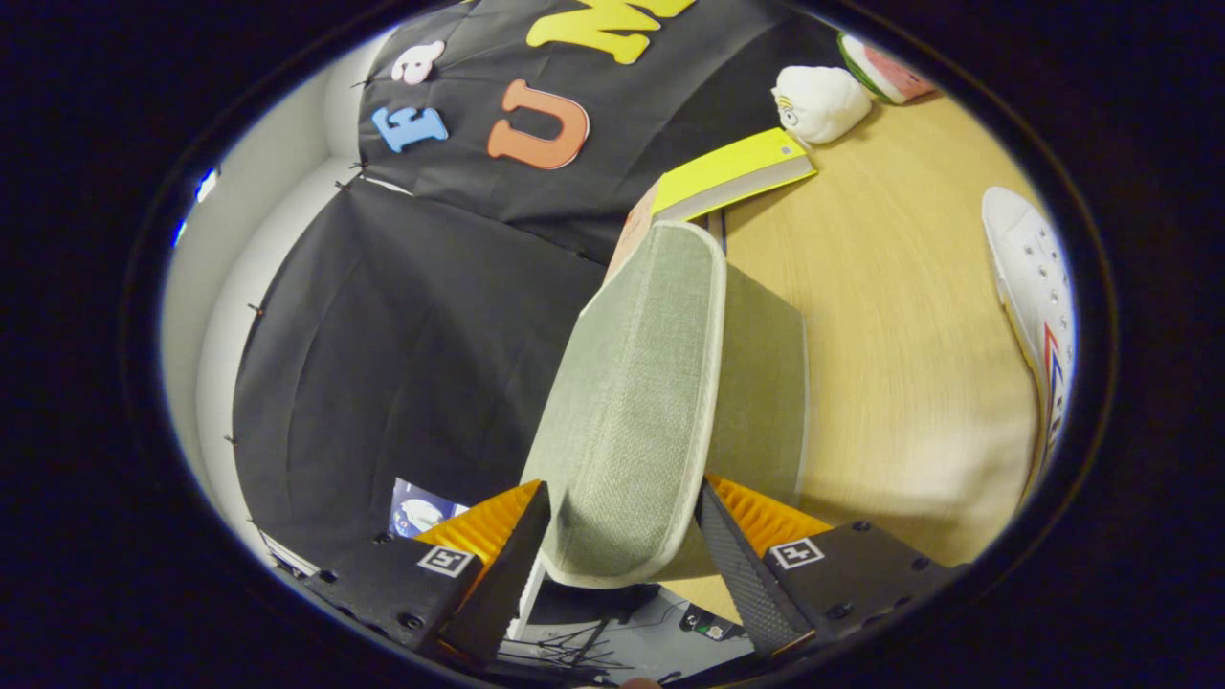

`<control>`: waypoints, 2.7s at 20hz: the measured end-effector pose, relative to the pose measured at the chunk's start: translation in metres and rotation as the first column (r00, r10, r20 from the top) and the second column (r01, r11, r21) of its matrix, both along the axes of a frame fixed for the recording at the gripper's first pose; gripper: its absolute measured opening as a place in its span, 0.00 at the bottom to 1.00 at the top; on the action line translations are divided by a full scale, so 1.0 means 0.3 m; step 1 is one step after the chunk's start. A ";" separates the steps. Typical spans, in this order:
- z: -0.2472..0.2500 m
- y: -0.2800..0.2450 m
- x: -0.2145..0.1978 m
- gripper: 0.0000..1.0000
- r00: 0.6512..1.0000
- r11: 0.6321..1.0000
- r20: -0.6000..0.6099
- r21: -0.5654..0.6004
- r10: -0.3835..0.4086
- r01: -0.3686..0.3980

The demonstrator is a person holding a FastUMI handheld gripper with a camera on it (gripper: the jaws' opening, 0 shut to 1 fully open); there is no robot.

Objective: Open the storage box then place both shoes into the box .Put the left shoe in first, then the right shoe, with the right side of both shoes facing outward in a uniform manner.

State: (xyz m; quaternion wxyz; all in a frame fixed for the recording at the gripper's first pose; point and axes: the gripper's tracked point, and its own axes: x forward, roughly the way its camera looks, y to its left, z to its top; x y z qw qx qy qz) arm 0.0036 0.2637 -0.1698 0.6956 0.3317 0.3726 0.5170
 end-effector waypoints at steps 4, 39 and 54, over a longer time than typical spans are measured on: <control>0.069 -0.028 0.016 0.79 1.000 1.000 0.020 0.015 0.005 -0.005; 0.813 0.577 -0.221 0.63 0.792 0.960 0.610 -0.208 -0.025 0.190; 0.796 0.124 -0.070 0.91 0.664 0.816 0.695 -0.197 -0.275 0.544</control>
